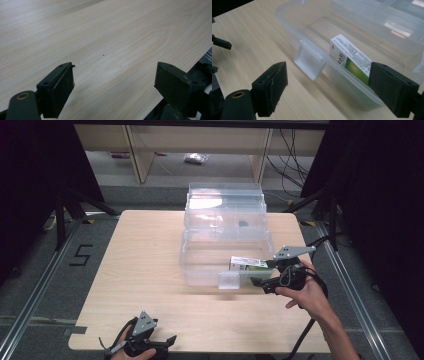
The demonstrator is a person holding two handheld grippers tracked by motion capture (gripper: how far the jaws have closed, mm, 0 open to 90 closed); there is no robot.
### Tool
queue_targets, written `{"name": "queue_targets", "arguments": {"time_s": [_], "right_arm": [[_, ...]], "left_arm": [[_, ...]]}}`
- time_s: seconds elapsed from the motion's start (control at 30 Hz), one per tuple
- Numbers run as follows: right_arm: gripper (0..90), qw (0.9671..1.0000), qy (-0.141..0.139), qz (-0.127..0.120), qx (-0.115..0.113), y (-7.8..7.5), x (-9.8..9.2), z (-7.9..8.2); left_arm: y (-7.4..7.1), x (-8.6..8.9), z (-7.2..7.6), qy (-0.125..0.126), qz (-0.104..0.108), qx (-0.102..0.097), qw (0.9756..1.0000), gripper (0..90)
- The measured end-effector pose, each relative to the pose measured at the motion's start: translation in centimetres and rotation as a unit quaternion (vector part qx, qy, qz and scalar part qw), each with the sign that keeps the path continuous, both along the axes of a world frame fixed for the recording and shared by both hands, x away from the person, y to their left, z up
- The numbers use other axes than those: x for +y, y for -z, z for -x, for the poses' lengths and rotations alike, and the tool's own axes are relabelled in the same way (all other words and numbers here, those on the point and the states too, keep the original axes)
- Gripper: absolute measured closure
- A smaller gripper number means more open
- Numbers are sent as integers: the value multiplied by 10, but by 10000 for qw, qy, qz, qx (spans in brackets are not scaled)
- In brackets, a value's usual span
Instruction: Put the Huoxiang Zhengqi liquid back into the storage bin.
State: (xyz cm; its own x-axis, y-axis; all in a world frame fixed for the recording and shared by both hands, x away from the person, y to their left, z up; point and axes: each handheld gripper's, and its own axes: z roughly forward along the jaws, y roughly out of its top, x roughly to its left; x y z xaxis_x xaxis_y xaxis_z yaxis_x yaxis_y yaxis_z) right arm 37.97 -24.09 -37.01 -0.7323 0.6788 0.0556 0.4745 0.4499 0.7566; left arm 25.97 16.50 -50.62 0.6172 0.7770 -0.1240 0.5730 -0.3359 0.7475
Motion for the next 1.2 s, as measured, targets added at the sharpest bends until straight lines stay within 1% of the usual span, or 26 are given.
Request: {"name": "queue_targets", "arguments": {"time_s": [0.1,0.13,0.17,0.2,0.23,0.27,0.3,0.33,0.37,0.43,0.47,0.53,0.57,0.63,0.67,0.73,0.8,0.83,0.9,0.93,1.0,1.03,1.07,1.13,1.17,1.2], "right_arm": [[171,10000,60,2,60,3,1,5],[171,10000,56,15,25,5,1,6],[171,10000,-60,28,-74,6,1,5],[172,10000,32,13,54,6,1,8],[173,9999,97,-33,70,8,2,10],[173,10000,34,-19,20,9,1,10],[173,9999,97,-36,45,9,2,12],[173,9999,-58,6,-82,10,0,10],[173,9999,105,-93,69,11,1,13],[173,9999,-6,-26,-134,15,-1,12],[173,9999,74,-68,-24,16,-1,15],[173,9999,95,-115,77,19,-1,17],[173,9999,90,-96,41,21,-2,18],[173,9995,196,-205,150,23,-2,21],[174,9997,156,-189,56,25,-4,21],[174,9996,151,-217,62,29,-4,22],[174,9995,195,-203,167,31,-4,25],[174,9997,157,-169,36,33,-5,24],[173,9993,187,-244,192,35,-4,27],[173,9997,127,-163,109,36,-6,26],[174,9997,116,-189,34,38,-7,27],[173,9993,196,-252,210,38,-6,30],[173,9997,136,-183,55,39,-7,29],[173,9994,177,-240,157,41,-7,33],[173,9997,126,-189,56,41,-8,33],[173,9996,136,-231,79,43,-8,34]], "left_arm": [[0,0,0,-13,1,9,10000,151],[0,0,0,-14,0,5,10000,151],[-1,0,1,-35,-8,-3,10000,151],[0,0,0,-12,3,2,10000,151],[0,1,0,6,-6,0,10000,151],[0,0,0,-7,14,5,10000,151],[0,1,0,12,-6,-2,10000,151],[0,0,0,-7,3,3,10000,151],[0,0,0,4,-12,-13,10000,151],[0,0,0,1,10,-16,10000,151],[-1,0,0,-3,-11,-7,10000,151],[0,1,0,3,4,-18,10000,151],[0,1,0,6,-5,-18,10000,151],[0,1,0,9,-3,-23,10000,151],[0,1,0,6,-9,-23,10000,151],[0,1,0,21,-9,-24,10000,151],[0,0,0,4,-8,-13,10000,151],[0,0,0,-2,-11,-20,10000,151],[0,0,0,4,-3,-17,10000,151],[0,0,0,-1,-11,-17,10000,151],[0,0,0,6,-13,-14,10000,151],[0,0,0,-2,-14,-20,10000,151],[0,0,0,-3,-17,-23,10000,151],[-1,0,0,-3,-20,-21,10000,151],[-1,0,0,1,-23,-23,10000,151],[-1,0,0,-6,-4,-23,10000,151]]}}
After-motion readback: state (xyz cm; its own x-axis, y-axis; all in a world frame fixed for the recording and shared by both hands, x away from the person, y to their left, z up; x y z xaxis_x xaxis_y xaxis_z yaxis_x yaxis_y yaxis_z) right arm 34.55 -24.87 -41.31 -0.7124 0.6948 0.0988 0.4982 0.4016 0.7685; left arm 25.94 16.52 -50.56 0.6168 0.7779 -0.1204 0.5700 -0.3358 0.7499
